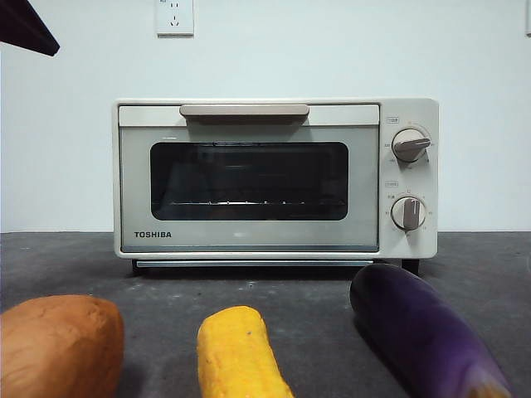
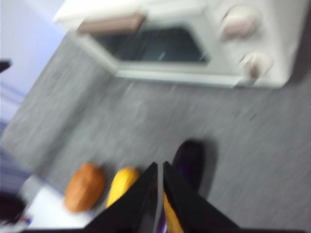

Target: Take the eggplant from the table,put the eggplant in the oven

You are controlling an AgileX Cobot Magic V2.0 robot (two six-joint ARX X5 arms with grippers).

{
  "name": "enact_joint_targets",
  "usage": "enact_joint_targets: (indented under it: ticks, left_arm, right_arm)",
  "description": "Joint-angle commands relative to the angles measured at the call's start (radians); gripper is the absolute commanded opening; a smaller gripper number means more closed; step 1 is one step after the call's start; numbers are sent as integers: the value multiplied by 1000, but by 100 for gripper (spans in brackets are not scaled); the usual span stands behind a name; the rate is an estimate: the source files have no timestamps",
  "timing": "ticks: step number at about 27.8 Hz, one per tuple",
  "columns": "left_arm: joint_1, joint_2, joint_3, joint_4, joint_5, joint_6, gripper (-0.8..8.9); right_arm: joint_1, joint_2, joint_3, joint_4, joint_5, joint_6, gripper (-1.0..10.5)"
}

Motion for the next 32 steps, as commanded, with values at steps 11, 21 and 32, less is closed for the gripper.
enact_joint_targets:
  ticks: [11, 21, 32]
  left_arm:
    - [-11, 7, 19, 11, 5, 21, 7]
    - [-11, 7, 19, 10, 4, 21, 7]
    - [-11, 7, 19, -22, 4, 20, 7]
  right_arm:
    - [316, 130, 14, -248, 155, 34, 273]
    - [679, 306, 14, -149, 506, 259, 385]
    - [831, 648, 14, 52, 628, 425, 384]
